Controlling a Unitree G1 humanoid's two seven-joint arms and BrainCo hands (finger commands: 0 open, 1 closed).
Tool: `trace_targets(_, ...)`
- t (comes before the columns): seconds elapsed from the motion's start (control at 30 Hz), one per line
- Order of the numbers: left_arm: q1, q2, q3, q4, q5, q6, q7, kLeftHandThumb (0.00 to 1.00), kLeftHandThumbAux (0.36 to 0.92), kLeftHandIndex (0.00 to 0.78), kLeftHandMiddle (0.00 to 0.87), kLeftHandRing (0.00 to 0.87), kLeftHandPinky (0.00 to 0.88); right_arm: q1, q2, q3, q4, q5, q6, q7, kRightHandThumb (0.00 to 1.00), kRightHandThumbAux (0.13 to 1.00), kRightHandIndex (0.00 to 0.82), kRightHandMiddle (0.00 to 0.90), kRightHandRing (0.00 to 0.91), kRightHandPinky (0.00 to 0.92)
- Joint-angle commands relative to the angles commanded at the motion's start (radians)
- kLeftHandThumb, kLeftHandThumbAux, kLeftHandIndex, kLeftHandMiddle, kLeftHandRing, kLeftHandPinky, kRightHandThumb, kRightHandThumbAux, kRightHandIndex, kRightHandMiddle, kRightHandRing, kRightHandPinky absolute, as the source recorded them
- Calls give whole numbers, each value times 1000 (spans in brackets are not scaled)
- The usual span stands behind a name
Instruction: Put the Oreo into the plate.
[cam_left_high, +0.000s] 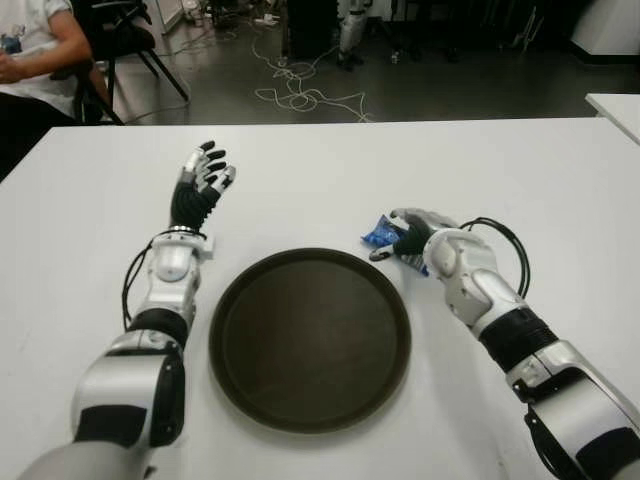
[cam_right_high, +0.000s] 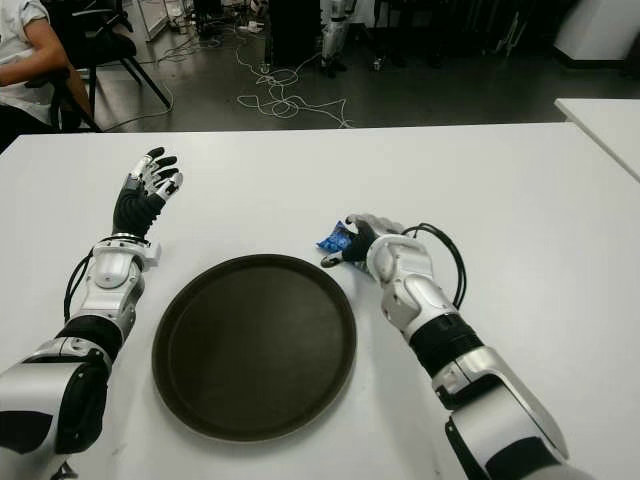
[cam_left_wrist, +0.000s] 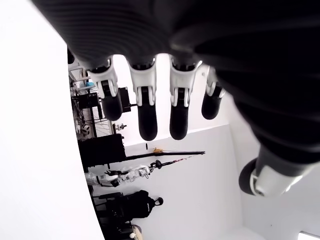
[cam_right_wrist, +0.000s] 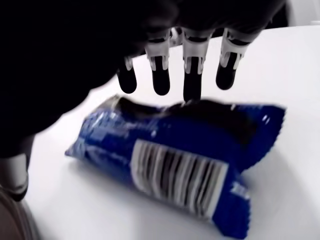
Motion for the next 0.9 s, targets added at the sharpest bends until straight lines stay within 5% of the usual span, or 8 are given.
trace_targets(0.9,3,3,5,-1,-10,3,-10,90,581,104,176,140,102,-8,-2,-6,19,13,-6,-28,0,508,145,166,160,154)
